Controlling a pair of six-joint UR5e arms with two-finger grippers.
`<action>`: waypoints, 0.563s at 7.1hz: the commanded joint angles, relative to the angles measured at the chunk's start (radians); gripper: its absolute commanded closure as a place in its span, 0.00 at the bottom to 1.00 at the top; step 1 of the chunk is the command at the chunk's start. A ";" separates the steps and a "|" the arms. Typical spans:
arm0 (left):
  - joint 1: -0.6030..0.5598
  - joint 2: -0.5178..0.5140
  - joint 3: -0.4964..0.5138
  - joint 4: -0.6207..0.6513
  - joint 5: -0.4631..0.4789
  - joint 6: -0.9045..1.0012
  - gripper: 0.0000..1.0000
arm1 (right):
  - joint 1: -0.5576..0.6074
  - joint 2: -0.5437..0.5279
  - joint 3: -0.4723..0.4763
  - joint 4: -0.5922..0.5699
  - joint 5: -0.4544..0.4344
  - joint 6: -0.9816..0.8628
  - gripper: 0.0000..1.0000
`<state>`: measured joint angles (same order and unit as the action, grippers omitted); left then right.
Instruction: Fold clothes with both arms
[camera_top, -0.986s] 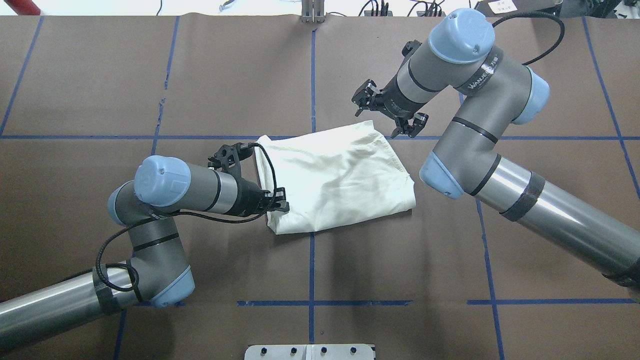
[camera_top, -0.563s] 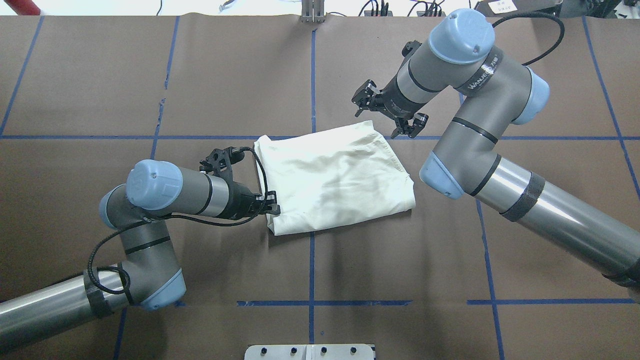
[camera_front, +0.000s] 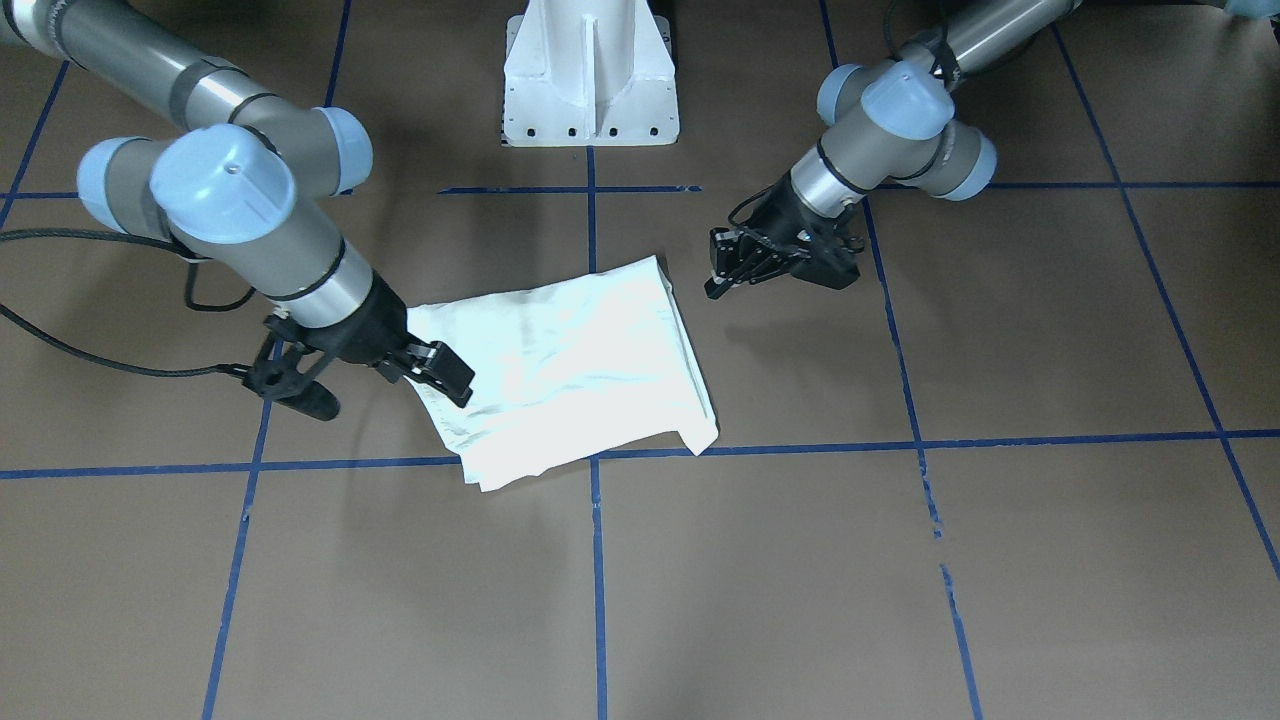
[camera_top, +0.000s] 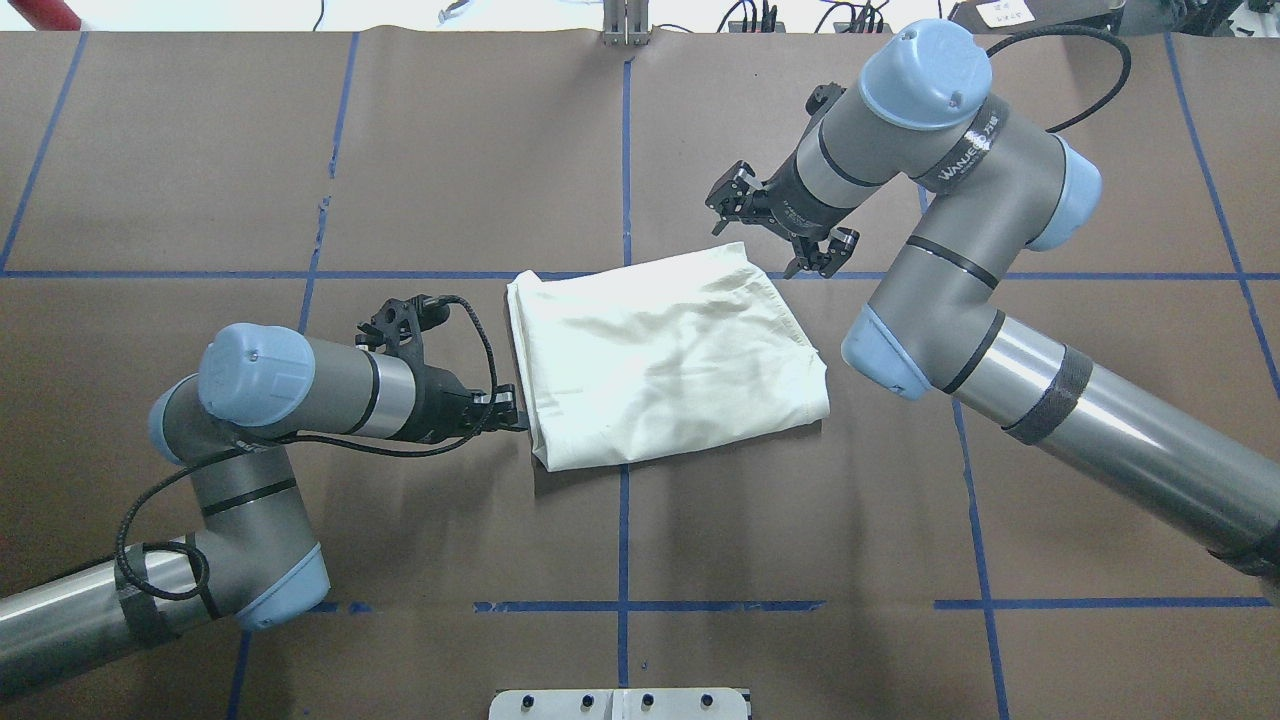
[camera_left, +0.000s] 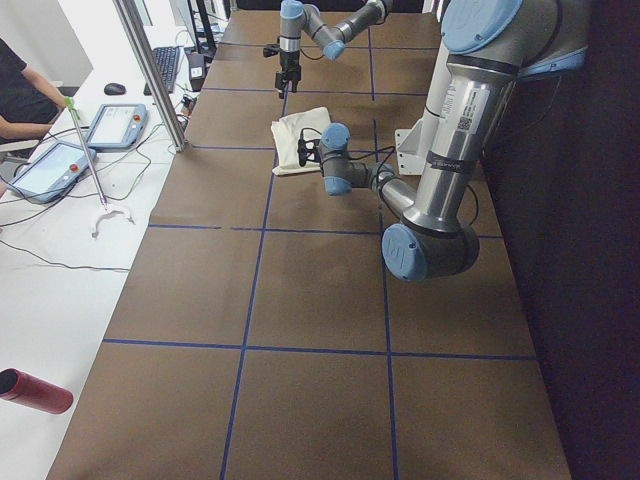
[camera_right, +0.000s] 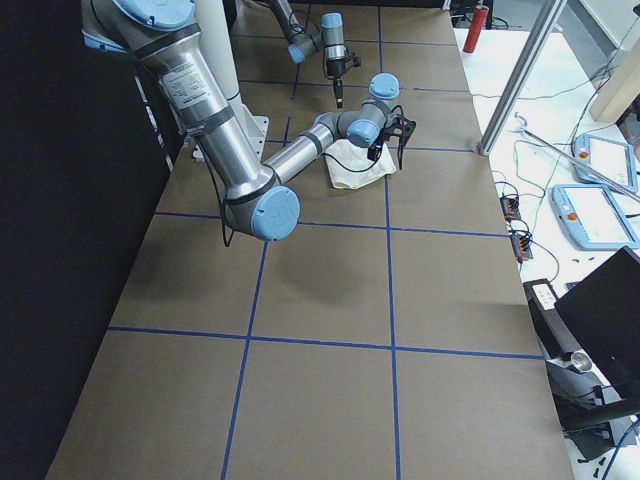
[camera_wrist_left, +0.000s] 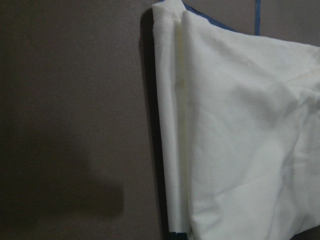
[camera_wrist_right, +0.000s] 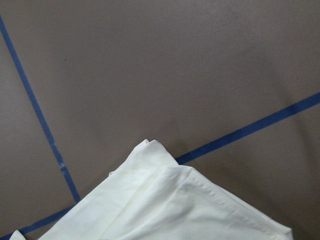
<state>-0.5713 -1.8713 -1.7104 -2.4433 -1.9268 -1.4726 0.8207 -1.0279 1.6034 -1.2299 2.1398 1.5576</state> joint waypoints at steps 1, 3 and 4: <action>-0.143 0.139 -0.194 0.236 -0.039 0.313 1.00 | 0.078 -0.171 0.106 -0.008 0.011 -0.221 0.00; -0.388 0.286 -0.229 0.280 -0.153 0.681 1.00 | 0.279 -0.405 0.153 -0.010 0.101 -0.678 0.00; -0.544 0.322 -0.223 0.338 -0.178 0.907 1.00 | 0.413 -0.472 0.144 -0.022 0.159 -0.894 0.00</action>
<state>-0.9467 -1.6066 -1.9321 -2.1580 -2.0628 -0.8120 1.0867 -1.4021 1.7464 -1.2417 2.2327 0.9254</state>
